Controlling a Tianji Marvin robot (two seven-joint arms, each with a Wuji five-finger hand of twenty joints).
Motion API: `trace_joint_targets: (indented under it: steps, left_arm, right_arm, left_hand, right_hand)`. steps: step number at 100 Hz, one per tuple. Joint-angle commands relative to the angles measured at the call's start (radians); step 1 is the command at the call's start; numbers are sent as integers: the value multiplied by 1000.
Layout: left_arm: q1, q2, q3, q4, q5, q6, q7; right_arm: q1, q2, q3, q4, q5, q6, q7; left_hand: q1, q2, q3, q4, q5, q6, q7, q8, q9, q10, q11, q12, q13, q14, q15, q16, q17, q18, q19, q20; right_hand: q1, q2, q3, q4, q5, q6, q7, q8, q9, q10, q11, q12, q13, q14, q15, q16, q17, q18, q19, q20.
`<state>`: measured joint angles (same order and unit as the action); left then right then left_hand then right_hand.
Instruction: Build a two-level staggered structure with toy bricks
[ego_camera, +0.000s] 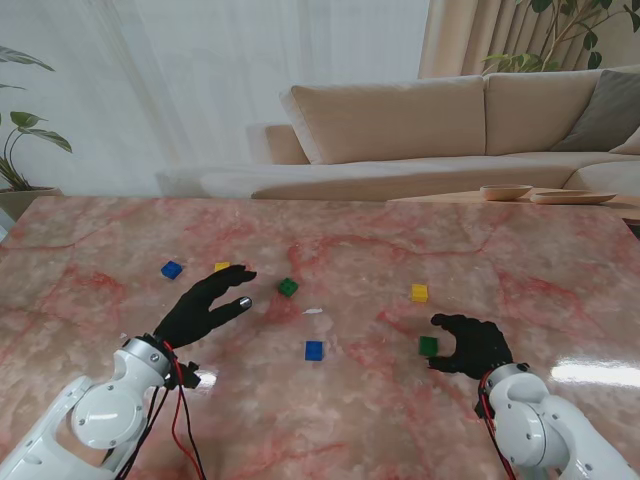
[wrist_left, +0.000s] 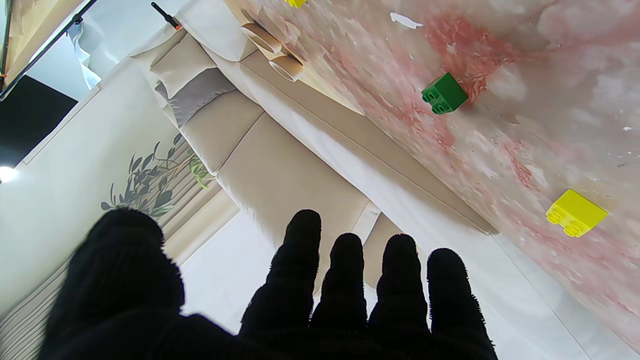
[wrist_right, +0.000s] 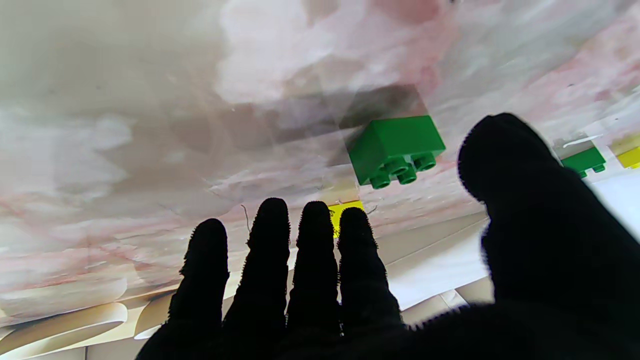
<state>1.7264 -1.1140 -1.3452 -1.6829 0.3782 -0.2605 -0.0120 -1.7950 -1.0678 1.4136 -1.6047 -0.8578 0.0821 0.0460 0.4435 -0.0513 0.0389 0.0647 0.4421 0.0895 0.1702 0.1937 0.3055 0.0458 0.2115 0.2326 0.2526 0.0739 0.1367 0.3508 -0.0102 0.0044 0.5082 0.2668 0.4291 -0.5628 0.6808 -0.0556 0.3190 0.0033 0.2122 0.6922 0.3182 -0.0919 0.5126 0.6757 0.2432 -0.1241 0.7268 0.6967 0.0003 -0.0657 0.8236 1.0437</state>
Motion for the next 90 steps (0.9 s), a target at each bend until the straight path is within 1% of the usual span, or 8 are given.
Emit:
trace_joint_targets:
  steps: [1, 21, 29, 31, 44, 72, 73, 90]
  left_arm:
    - [8, 0, 0, 7, -1, -2, 1]
    - [12, 1, -6, 5, 3, -6, -3]
    - [15, 1, -8, 0, 8, -7, -1]
    - [16, 1, -8, -1, 9, -8, -1]
    - [17, 1, -9, -2, 11, -11, 2]
    - [13, 2, -5, 2, 13, -17, 1]
    - [13, 2, -5, 2, 13, -18, 1]
    - [17, 2, -7, 0, 15, -17, 1]
  right_arm:
    - [7, 0, -8, 23, 6, -1, 15]
    - [31, 2, -29, 58, 5, -3, 7]
    - [35, 2, -33, 68, 1, -8, 4]
    - [35, 3, -34, 69, -1, -9, 4]
    - [39, 3, -37, 84, -4, -16, -7]
    - [47, -1, -51, 111, -9, -23, -50]
    - [47, -1, -52, 112, -9, -23, -51]
    - [58, -2, -65, 130, -15, -25, -66]
  left_hand:
    - [13, 31, 9, -2, 13, 10, -4, -10, 6, -21, -13, -8, -35, -52, -21, -12, -10, -40, -32, -14]
    - [13, 31, 8, -1, 14, 9, -5, -10, 8, -28, -12, -8, -36, -53, -21, -12, -10, -40, -32, -14]
    - [13, 32, 8, -1, 13, 9, -5, -10, 7, -27, -13, -8, -36, -52, -21, -13, -10, -40, -33, -14]
    - [12, 32, 7, -1, 13, 8, -5, -10, 5, -7, -13, -8, -35, -52, -21, -12, -10, -40, -33, -14]
    - [11, 34, 7, -1, 14, 8, -5, -10, 8, -28, -13, -8, -36, -53, -21, -13, -10, -40, -34, -14]
    - [13, 36, 8, -2, 14, 8, -5, -9, 8, -29, -14, -8, -36, -54, -22, -13, -10, -41, -37, -16]
    - [14, 36, 8, -2, 14, 8, -5, -9, 6, -15, -15, -8, -36, -53, -22, -13, -10, -41, -37, -16]
    - [15, 37, 8, -3, 15, 7, -5, -9, 9, -28, -14, -8, -36, -54, -23, -13, -10, -41, -38, -17]
  right_hand:
    - [24, -29, 6, -20, 5, -13, 14, 16, 2, -28, 18, 23, 14, -36, 22, 4, -2, -23, 34, 7]
    - [46, -29, 27, -30, 39, -43, 74, 76, 13, -41, 48, 40, 26, -40, 36, 2, 7, -28, 62, -3]
    - [53, -33, 65, -38, 61, -65, 131, 135, 23, -50, 61, 49, 34, -42, 41, 0, 10, -28, 74, -13]
    - [52, -36, 82, -42, 64, -70, 146, 152, 26, -51, 66, 53, 36, -43, 42, 0, 10, -28, 77, -16]
    - [50, -49, 189, -62, 93, -106, 199, 229, 32, -57, 77, 61, 43, -46, 49, -3, 17, -30, 90, -27]
    - [46, -46, 159, -83, 115, -141, 248, 288, 42, -61, 88, 62, 51, -49, 58, -3, 21, -30, 101, -33]
    - [47, -46, 158, -83, 115, -142, 249, 289, 42, -61, 88, 62, 51, -49, 58, -3, 22, -30, 101, -34]
    - [49, -41, 131, -86, 136, -171, 288, 326, 55, -64, 95, 63, 60, -50, 62, -4, 26, -30, 110, -37]
